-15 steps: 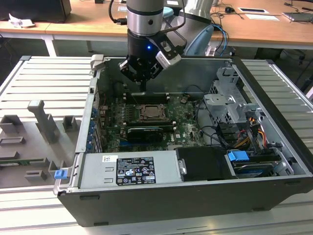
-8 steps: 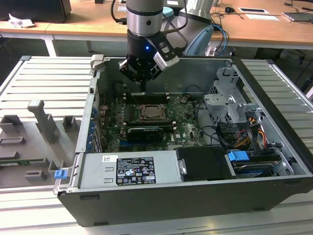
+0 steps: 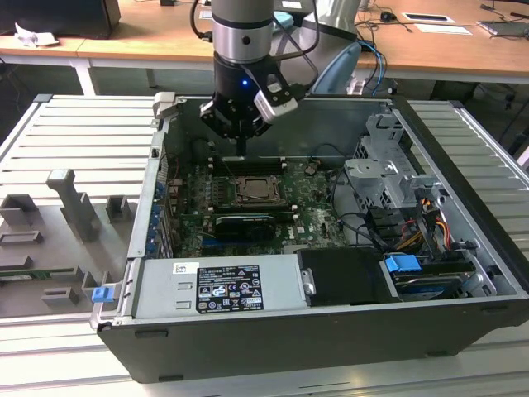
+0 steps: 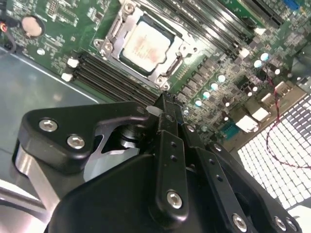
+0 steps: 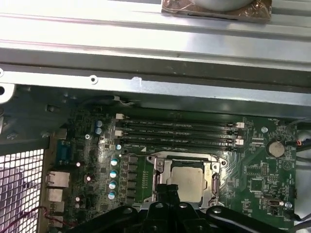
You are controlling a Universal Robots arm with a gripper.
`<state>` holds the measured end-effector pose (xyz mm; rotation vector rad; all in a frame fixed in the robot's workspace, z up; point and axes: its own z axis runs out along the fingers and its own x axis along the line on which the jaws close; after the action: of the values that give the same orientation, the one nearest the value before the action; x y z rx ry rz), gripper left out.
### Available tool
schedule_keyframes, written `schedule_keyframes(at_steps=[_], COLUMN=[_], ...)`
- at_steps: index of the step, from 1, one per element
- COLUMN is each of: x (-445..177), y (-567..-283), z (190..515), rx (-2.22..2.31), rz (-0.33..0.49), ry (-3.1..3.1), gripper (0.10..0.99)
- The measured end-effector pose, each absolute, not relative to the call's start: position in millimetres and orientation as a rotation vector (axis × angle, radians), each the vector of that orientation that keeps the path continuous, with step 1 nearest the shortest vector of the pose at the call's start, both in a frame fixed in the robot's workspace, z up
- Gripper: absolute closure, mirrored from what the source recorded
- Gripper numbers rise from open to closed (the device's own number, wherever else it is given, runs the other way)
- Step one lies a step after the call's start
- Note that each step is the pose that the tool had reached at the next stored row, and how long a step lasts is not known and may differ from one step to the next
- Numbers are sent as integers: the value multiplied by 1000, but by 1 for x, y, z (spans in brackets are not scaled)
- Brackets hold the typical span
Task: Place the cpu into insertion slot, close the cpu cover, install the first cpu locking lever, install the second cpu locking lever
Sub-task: 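Install the first cpu locking lever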
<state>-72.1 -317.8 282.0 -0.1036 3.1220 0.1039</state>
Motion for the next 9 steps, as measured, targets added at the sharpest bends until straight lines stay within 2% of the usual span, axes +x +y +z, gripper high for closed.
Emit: schedule_keyframes(at_steps=[9], x=[-104], y=[-317], z=[271], rx=[-101], rz=[104], ry=[3121], gripper=[980])
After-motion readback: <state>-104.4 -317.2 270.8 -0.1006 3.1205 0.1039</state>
